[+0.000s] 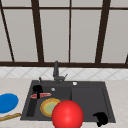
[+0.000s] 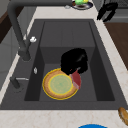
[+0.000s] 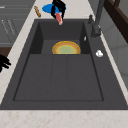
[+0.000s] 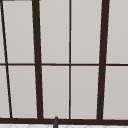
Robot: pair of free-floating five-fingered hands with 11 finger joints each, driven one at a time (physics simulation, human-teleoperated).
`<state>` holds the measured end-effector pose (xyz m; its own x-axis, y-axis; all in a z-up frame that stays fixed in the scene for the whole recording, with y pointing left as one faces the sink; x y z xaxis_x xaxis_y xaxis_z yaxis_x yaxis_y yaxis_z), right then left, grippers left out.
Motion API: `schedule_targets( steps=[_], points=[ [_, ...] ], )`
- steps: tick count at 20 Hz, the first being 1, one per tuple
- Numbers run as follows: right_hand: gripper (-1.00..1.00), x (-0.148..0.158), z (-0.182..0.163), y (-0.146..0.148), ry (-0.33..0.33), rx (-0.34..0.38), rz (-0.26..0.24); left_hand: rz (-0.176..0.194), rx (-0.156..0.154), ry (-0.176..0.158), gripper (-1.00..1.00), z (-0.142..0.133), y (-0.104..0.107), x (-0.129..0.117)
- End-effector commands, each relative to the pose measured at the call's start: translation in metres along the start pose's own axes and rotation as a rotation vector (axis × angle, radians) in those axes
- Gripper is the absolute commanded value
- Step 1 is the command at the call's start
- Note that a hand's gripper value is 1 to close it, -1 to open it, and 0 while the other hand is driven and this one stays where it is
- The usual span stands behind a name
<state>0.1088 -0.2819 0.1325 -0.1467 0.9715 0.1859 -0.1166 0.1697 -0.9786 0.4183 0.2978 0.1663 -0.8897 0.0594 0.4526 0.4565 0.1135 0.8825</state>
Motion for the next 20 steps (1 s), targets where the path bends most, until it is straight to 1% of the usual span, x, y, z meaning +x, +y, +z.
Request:
schedule_targets(
  steps=[1, 2, 5, 6, 9, 13, 15, 16, 17, 20],
  points=[
    [0.00, 0.000, 0.000, 0.000, 0.000, 0.000, 0.000, 0.016, -0.011, -0.021, 1.00, 0.009, 0.027, 0.018],
    [0.00, 0.000, 0.000, 0.000, 0.000, 0.000, 0.000, 0.019, -0.010, -0.021, 1.00, 0.012, 0.034, 0.022],
    [0.00, 0.000, 0.000, 0.000, 0.000, 0.000, 0.000, 0.019, -0.019, -0.040, 1.00, 0.026, 0.050, 0.033],
    [0.00, 0.000, 0.000, 0.000, 0.000, 0.000, 0.000, 0.025, -0.018, -0.038, 1.00, 0.031, 0.054, 0.037],
    [0.00, 0.000, 0.000, 0.000, 0.000, 0.000, 0.000, 0.024, -0.014, -0.033, 1.00, 0.045, 0.070, 0.050],
    [0.00, 0.000, 0.000, 0.000, 0.000, 0.000, 0.000, 0.033, -0.009, -0.025, 1.00, 0.068, 0.088, 0.066],
    [0.00, 0.000, 0.000, 0.000, 0.000, 0.000, 0.000, 0.034, -0.003, -0.014, 1.00, 0.082, 0.092, 0.074],
    [0.00, 0.000, 0.000, 0.000, 0.000, 0.000, 0.000, 0.025, 0.001, -0.006, 1.00, 0.091, 0.093, 0.080],
    [0.00, 0.000, 0.000, 0.000, 0.000, 0.000, 0.000, 0.017, 0.001, -0.008, 1.00, 0.097, 0.095, 0.084],
    [0.00, 0.000, 0.000, 0.000, 0.000, 0.000, 0.000, 0.014, 0.000, -0.009, 1.00, 0.118, 0.101, 0.097]
  ],
)
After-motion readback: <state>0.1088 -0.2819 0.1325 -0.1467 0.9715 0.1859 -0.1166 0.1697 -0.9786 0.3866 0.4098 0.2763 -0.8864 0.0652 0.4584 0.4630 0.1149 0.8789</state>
